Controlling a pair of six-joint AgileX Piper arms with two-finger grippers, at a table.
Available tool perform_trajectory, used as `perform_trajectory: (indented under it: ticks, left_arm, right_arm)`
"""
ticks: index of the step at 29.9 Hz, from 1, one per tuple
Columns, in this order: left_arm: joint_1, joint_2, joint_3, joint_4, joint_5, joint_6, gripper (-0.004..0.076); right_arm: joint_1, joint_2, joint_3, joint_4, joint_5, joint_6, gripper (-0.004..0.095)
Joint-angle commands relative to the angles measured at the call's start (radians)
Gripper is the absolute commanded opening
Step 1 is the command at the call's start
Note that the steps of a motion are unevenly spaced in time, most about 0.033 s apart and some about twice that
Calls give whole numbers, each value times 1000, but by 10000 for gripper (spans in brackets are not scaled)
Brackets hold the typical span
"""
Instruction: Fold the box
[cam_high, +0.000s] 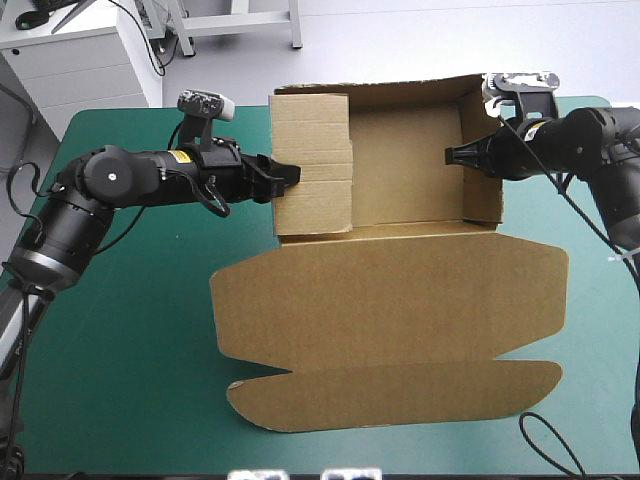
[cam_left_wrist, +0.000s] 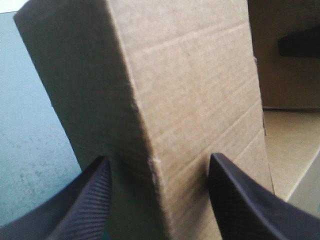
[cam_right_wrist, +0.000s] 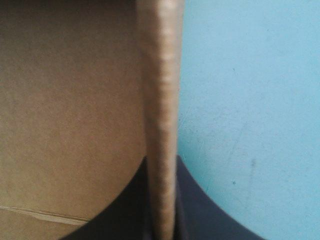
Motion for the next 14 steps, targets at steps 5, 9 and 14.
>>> perform_trajectory:
  ticks: [5, 9, 14]
  left_arm:
    - [-109, -12, -94, 378, -73, -233, 412]
    - [-144, 12, -133, 479, -38, -313, 413]
    - [-151, 53, -153, 497, -21, -386, 413]
  right_arm:
    - [62, -10, -28, -28, -103, 72, -12]
    - [101, 7, -28, -31, -128, 97, -12]
    - [118, 8, -28, -20, -149, 106, -12]
